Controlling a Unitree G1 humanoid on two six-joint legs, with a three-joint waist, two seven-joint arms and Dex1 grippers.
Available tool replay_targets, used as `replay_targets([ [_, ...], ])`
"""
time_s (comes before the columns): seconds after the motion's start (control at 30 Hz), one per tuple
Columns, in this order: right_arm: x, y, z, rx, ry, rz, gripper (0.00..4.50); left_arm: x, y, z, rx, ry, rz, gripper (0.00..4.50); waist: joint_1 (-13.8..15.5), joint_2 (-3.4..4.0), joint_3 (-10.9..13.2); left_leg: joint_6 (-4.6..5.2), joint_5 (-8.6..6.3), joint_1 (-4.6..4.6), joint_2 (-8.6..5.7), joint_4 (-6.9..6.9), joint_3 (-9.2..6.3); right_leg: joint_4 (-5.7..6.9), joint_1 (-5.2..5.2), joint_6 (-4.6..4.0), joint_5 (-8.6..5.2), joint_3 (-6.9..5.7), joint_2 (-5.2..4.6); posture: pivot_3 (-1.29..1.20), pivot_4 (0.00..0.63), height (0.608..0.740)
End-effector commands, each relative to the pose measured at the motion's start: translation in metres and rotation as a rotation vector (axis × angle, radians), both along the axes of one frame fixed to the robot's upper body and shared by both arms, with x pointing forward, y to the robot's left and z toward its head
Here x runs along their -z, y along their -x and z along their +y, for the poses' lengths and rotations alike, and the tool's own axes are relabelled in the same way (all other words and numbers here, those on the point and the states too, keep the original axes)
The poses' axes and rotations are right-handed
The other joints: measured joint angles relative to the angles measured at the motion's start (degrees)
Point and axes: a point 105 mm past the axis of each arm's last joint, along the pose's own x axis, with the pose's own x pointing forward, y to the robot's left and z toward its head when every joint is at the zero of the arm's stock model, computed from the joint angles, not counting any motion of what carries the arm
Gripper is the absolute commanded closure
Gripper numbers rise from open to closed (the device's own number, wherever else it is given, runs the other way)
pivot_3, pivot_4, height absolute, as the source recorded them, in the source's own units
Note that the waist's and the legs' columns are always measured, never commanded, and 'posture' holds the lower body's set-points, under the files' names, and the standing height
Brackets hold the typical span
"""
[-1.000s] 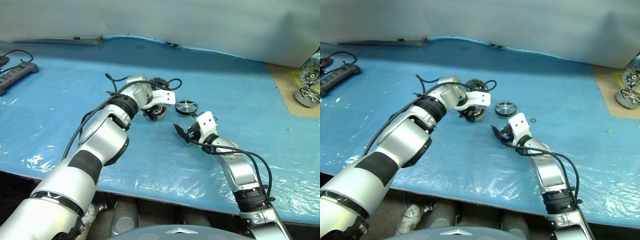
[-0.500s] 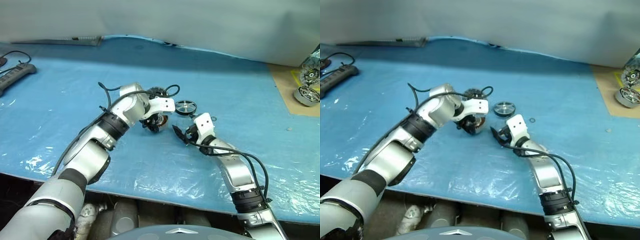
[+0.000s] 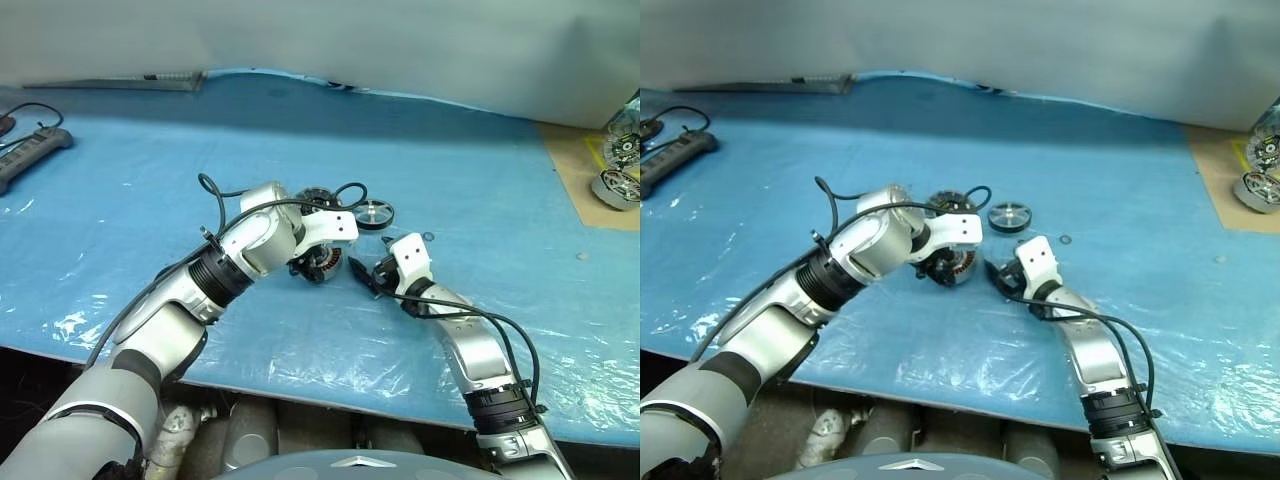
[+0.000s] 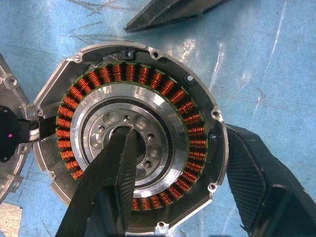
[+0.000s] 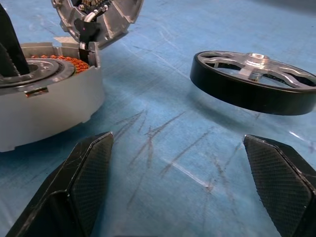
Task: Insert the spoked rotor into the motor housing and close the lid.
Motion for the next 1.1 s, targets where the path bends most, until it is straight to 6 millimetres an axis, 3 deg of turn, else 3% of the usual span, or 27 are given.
replay_targets([
  [0.03, -0.015, -0.001, -0.003, 0.011, -0.012, -0.065, 0.00, 0.016, 0.023, -0.005, 0.055, -0.015, 0.109, 2.25, -0.1, 0.01, 0.0, 0.00, 0.00, 0.00, 0.00, -0.01, 0.00, -0.01, 0.00, 0.00, 0.00, 0.00, 0.00, 0.00, 0.150, 0.740],
  [0.13, -0.015, -0.001, -0.003, 0.012, -0.013, -0.066, 0.00, 0.013, 0.026, -0.007, 0.059, -0.011, 0.114, 2.25, -0.1, 0.03, 0.0, 0.00, 0.00, 0.00, 0.01, -0.04, 0.00, -0.01, -0.02, 0.02, -0.01, 0.00, 0.03, 0.00, 0.150, 0.740],
  [0.37, -0.016, -0.003, -0.003, 0.013, -0.015, -0.071, 0.00, 0.003, 0.026, -0.010, 0.062, 0.000, 0.099, 0.05, 0.0, 0.10, 0.1, 0.00, 0.00, 0.00, -0.04, -0.03, 0.00, 0.01, 0.00, 0.02, -0.01, 0.00, 0.00, 0.00, 0.150, 0.740],
  [0.5, -0.016, -0.003, -0.003, 0.013, -0.015, -0.071, 0.00, -0.008, 0.025, -0.011, 0.073, 0.017, 0.074, 0.05, -0.1, 0.14, 0.1, 0.01, 0.01, -0.01, -0.04, 0.02, 0.00, 0.05, -0.02, 0.03, 0.00, 0.00, 0.01, 0.00, 0.150, 0.740],
  [0.67, -0.015, -0.003, -0.003, 0.011, -0.014, -0.070, 0.00, -0.039, 0.027, -0.014, 0.100, 0.072, 0.022, 0.05, -0.1, 0.13, 0.2, 0.18, 0.14, -0.48, -0.09, 0.12, 0.00, 0.13, -0.46, 0.25, 0.14, -0.02, 0.13, 0.00, 0.150, 0.740],
  [0.87, -0.016, -0.004, -0.004, 0.011, -0.012, -0.070, 0.00, -0.060, 0.028, -0.004, 0.100, 0.128, -0.037, 0.05, -0.4, 0.18, 0.2, 0.16, 0.14, -0.61, 0.01, 0.13, 0.00, 0.22, -0.70, 0.26, 0.14, 0.01, 0.30, 0.00, 0.150, 0.740],
  [0.97, -0.016, -0.003, -0.004, 0.014, -0.013, -0.070, 0.00, -0.061, 0.031, 0.005, 0.073, 0.183, -0.010, 0.05, -0.6, 0.22, 0.3, -0.02, 0.03, -0.58, 0.01, 0.18, 0.00, 0.27, -0.69, 0.27, 0.15, 0.04, 0.31, 0.00, 0.150, 0.740],
  [1.1, -0.017, -0.002, -0.008, 0.022, -0.010, -0.072, 0.00, -0.054, 0.021, 0.014, -0.022, 0.366, -0.058, 0.05, -1.4, 0.26, 0.3, -0.02, 0.03, -0.56, 0.01, 0.21, 0.01, 0.29, -0.66, 0.27, 0.15, 0.05, 0.31, 0.00, 0.150, 0.740],
])
